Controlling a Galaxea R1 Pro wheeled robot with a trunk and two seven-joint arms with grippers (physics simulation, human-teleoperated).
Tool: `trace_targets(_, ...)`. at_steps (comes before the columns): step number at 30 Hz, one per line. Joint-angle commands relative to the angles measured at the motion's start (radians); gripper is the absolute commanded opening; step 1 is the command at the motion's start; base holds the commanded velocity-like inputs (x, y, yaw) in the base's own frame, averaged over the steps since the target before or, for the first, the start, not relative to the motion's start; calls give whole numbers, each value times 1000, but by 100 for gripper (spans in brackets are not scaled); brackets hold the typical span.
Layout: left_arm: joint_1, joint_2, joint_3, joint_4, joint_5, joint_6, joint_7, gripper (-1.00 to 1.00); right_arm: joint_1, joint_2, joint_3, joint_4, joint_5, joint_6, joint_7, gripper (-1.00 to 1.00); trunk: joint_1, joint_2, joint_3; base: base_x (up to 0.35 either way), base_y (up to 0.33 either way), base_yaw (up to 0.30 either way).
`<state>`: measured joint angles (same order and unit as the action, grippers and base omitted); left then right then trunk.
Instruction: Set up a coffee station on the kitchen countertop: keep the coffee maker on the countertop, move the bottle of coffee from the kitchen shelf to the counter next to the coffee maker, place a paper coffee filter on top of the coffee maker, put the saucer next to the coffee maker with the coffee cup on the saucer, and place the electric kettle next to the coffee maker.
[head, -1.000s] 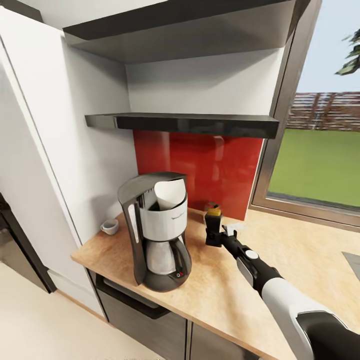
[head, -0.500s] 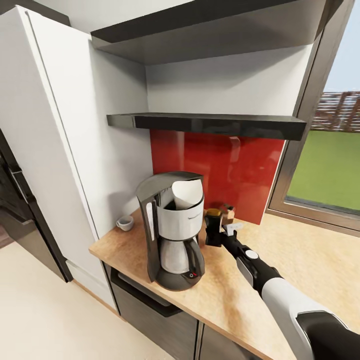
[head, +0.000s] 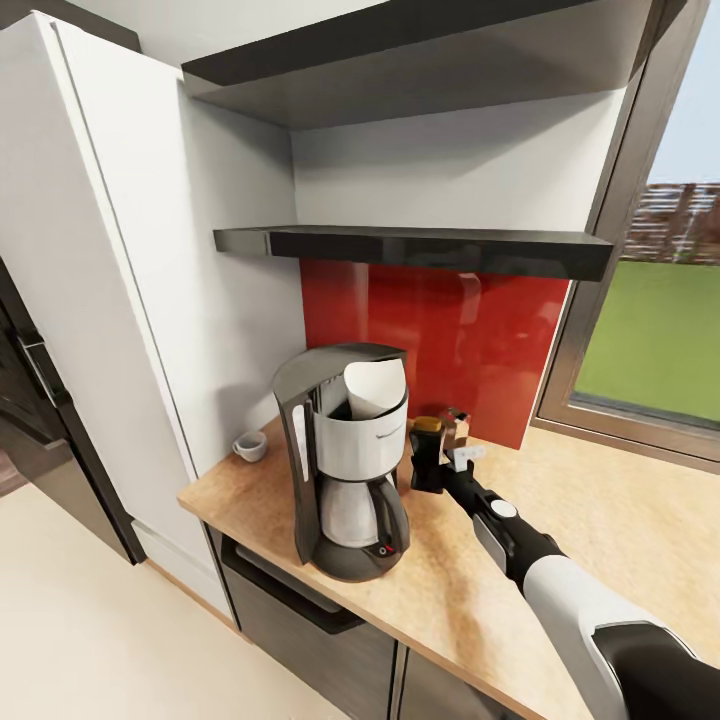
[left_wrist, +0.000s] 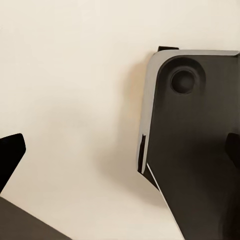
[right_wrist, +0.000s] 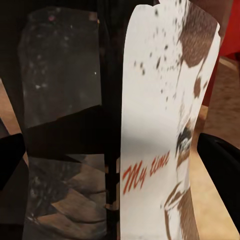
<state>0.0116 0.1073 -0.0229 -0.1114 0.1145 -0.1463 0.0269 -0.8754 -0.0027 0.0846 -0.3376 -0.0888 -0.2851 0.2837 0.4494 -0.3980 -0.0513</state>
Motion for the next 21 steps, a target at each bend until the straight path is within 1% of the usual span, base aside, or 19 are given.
trace_targets(1, 1, 0, -3, -2, 10, -1, 1, 100, -1, 0, 6, 2, -10, -3, 2, -100, 1, -2, -2, 0, 0, 0)
trace_targets(9, 1, 0, -3, -2, 10, 0, 1, 100, -1, 0, 5, 3, -11, -3, 0, -100, 1, -2, -3, 0, 0, 0)
trace_targets(21, 1, 0, -4, -1, 10, 1, 1, 100, -2, 0, 4, 2, -11, -3, 0, -100, 47, -86, -53, 0, 0, 0)
